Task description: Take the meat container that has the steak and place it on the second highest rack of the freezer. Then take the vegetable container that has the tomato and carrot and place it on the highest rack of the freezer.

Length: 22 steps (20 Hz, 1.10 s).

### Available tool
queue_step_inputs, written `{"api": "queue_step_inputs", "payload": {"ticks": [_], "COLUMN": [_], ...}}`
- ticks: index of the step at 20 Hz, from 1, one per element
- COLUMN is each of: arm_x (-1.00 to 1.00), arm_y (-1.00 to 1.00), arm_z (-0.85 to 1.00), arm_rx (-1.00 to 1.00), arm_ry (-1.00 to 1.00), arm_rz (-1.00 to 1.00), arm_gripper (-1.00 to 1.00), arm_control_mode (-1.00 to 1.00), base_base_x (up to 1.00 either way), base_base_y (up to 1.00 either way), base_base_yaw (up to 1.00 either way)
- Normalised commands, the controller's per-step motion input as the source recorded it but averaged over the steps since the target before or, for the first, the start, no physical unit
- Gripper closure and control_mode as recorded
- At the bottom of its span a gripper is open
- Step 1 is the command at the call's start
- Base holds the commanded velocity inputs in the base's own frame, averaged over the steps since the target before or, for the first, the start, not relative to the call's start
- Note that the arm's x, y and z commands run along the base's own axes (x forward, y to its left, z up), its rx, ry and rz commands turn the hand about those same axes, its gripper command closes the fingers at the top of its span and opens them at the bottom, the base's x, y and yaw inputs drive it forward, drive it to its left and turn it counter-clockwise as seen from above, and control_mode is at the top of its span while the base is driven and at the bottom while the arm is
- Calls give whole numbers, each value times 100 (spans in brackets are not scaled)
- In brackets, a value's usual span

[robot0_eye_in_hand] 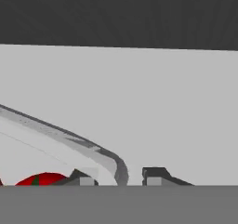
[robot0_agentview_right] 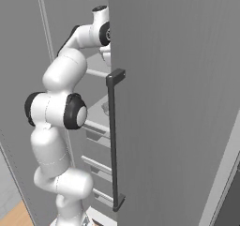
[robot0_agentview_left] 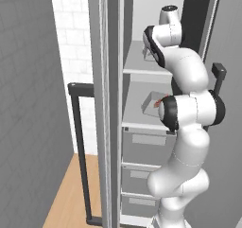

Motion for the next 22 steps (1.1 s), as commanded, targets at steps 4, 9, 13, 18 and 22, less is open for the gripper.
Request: {"api": "queue_step_inputs", "payload": {"ticks": [4,9,13,18,22], "arm_x": [0,0,-49,-64,-80], "arm_y": [0,0,0,0,0], "arm_z": [0,0,0,-3,3], "arm_rx": [0,0,0,0,0], "arm_ry": [0,0,-41,-37,-24], "arm_rz": [0,0,0,0,0], "arm_gripper": [-100,-100,-100,-100,-100], "arm_control_mode": [-100,-100,-100,-100,-100], "base_base_x": [0,0,0,0,0], "base_base_y": [0,0,0,0,0], "base_base_yaw": [0,0,0,0,0]}}
